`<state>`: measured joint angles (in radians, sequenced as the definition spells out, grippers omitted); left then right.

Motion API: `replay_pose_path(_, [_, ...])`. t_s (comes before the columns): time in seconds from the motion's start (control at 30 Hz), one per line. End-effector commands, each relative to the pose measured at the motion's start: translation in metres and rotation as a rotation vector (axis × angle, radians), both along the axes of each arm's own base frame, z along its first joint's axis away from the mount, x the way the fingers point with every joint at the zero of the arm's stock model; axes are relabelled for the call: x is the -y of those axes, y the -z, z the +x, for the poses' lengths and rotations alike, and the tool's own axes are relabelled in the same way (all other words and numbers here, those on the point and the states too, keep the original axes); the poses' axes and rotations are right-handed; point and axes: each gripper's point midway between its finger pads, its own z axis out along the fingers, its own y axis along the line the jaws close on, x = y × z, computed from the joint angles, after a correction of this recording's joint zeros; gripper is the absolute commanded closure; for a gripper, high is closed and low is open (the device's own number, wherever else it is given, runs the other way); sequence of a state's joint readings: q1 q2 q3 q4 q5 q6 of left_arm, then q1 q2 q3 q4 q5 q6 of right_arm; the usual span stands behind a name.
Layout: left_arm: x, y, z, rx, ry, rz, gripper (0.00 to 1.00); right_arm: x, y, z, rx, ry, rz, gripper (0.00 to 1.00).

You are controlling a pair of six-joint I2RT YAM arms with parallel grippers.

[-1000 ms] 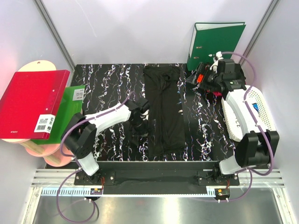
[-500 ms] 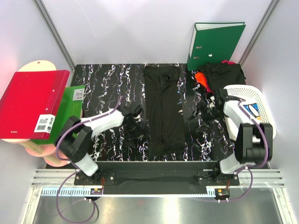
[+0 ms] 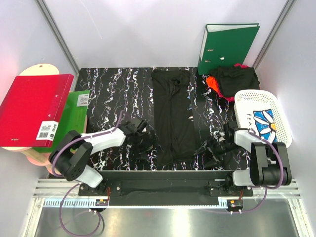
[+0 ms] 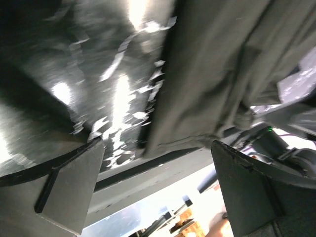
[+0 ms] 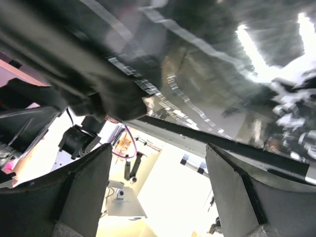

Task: Fold and stack the t-shirts
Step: Grab the bottom of the folded rectangular tshirt with both arms

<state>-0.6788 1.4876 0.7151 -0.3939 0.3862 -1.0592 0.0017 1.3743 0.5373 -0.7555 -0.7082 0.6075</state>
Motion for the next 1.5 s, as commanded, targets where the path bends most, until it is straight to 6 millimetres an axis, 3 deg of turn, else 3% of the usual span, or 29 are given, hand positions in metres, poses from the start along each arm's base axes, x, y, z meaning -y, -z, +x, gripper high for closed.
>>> replay_pose_path(0.0, [0.026,0.002,0.005,0.014,0.004,-0.085,0.01,-0.007,0.009,0.005,0.025,0.021,0.048,0.17])
replay_pose_path(0.27, [0.041,0.021,-0.019,-0.099,0.031,-0.070,0.03,-0.006,0.025,0.027,0.051,0.059,0.029,0.20])
replay_pose_path(0.4, [0.041,0.022,-0.026,-0.131,0.030,-0.047,0.13,-0.008,0.031,0.040,0.047,0.071,0.045,0.23])
replay_pose_path(0.47, [0.041,0.023,-0.028,-0.143,0.035,-0.039,0.27,-0.011,0.031,0.042,0.032,0.068,0.076,0.27])
replay_pose_path(0.53, [0.039,0.025,-0.030,-0.158,0.027,-0.022,0.40,-0.017,0.032,0.041,-0.003,0.058,0.135,0.35])
replay_pose_path(0.57, [0.038,0.025,-0.030,-0.159,0.025,-0.014,0.55,-0.019,0.033,0.038,-0.008,0.041,0.157,0.41])
replay_pose_path(0.6, [0.036,0.025,-0.032,-0.166,0.024,-0.004,0.68,-0.021,0.037,0.034,-0.056,0.033,0.180,0.55])
replay_pose_path(0.63, [0.033,0.026,-0.032,-0.167,0.020,0.011,0.78,-0.023,0.033,0.031,-0.081,0.025,0.220,0.85])
replay_pose_path(0.67, [0.033,0.025,-0.031,-0.165,0.021,0.014,1.00,-0.024,0.034,0.026,-0.085,-0.003,0.232,0.92])
replay_pose_path(0.73, [0.029,0.026,-0.032,-0.166,0.024,0.038,1.00,-0.022,0.032,0.019,-0.117,-0.025,0.223,1.00])
replay_pose_path(0.87, [0.031,0.011,-0.019,-0.123,0.024,0.041,1.00,-0.020,0.016,0.009,-0.117,-0.053,0.218,1.00])
replay_pose_path(1.03, [0.039,-0.019,0.008,-0.021,0.012,0.025,1.00,-0.020,-0.008,0.016,-0.054,-0.056,0.211,1.00])
replay_pose_path(1.1, [0.042,-0.019,0.007,-0.035,0.023,0.025,1.00,-0.018,-0.013,0.012,-0.072,-0.064,0.197,0.97])
replay_pose_path(1.23, [0.043,-0.014,0.006,-0.047,0.041,0.031,1.00,-0.010,-0.011,-0.001,-0.079,-0.085,0.124,0.78])
replay_pose_path(1.3, [0.043,-0.013,0.005,-0.049,0.048,0.033,1.00,-0.007,-0.009,-0.008,-0.082,-0.080,0.093,0.76])
replay_pose_path(1.37, [0.043,-0.013,0.004,-0.051,0.054,0.033,1.00,-0.006,-0.008,-0.009,-0.081,-0.069,0.078,0.64])
replay_pose_path(1.43, [0.043,-0.011,0.002,-0.053,0.060,0.036,1.00,-0.004,-0.003,-0.007,-0.082,-0.053,0.051,0.36])
replay_pose_path(1.47, [0.042,-0.011,0.002,-0.053,0.064,0.036,1.00,-0.003,-0.002,-0.002,-0.065,-0.049,0.044,0.29])
